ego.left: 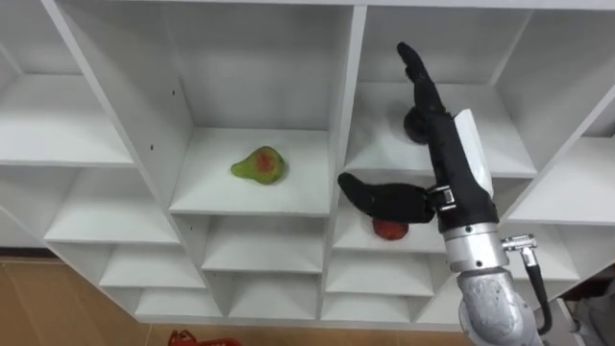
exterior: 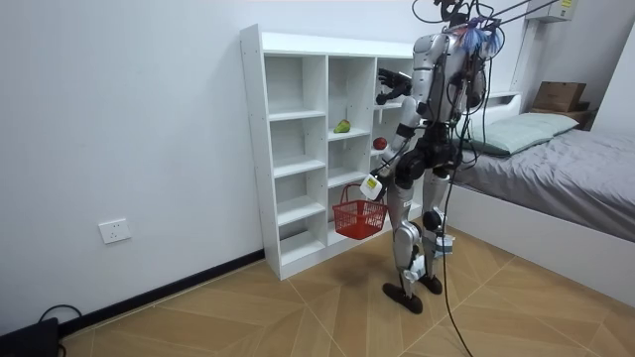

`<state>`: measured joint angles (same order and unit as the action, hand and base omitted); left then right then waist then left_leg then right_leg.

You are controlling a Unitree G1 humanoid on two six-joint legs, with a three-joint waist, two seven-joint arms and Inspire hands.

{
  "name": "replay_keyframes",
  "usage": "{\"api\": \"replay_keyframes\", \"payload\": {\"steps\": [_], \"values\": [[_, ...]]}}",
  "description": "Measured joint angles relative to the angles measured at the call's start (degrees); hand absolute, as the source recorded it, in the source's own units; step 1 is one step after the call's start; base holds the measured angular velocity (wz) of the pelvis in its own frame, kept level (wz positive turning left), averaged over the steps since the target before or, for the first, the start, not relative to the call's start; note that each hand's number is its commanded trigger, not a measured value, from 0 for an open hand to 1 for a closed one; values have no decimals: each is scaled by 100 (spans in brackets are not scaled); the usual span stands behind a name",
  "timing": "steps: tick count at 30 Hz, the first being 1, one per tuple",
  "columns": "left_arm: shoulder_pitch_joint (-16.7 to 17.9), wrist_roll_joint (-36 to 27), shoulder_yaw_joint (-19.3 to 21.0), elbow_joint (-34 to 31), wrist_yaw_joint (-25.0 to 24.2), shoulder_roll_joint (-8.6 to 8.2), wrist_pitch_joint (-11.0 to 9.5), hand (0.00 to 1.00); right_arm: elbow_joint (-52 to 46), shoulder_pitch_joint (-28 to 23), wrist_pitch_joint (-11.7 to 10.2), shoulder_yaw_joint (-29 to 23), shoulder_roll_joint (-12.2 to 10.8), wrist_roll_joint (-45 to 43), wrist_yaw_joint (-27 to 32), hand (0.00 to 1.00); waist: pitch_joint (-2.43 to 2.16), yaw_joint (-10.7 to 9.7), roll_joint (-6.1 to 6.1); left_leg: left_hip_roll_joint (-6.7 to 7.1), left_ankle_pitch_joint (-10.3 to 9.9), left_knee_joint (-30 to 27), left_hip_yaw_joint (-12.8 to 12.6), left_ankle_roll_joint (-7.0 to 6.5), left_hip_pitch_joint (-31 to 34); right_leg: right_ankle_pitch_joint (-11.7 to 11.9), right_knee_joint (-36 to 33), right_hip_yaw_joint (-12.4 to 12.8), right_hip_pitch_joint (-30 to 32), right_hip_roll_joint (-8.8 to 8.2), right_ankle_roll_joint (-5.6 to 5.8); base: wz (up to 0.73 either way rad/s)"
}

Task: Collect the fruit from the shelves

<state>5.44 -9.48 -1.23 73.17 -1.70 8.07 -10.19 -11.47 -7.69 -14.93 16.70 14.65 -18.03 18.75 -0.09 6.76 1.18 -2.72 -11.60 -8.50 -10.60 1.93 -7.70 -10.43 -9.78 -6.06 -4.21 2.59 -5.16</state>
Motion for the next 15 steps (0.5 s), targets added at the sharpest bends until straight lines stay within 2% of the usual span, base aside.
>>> {"api": "replay_keyframes", "payload": {"steps": [4,15], "values": [[10,0,69,-8,4,-22,2,100,-454,58,-10,-9,-31,-133,133,0,4,22,3,1,0,0,-1,0,-2,0,9,9,6,0,0,0],[30,5,104,-31,26,-32,26,100,-490,201,15,-104,-69,-3,249,0,9,5,2,3,0,0,14,0,8,0,10,42,22,3,1,0]]}}
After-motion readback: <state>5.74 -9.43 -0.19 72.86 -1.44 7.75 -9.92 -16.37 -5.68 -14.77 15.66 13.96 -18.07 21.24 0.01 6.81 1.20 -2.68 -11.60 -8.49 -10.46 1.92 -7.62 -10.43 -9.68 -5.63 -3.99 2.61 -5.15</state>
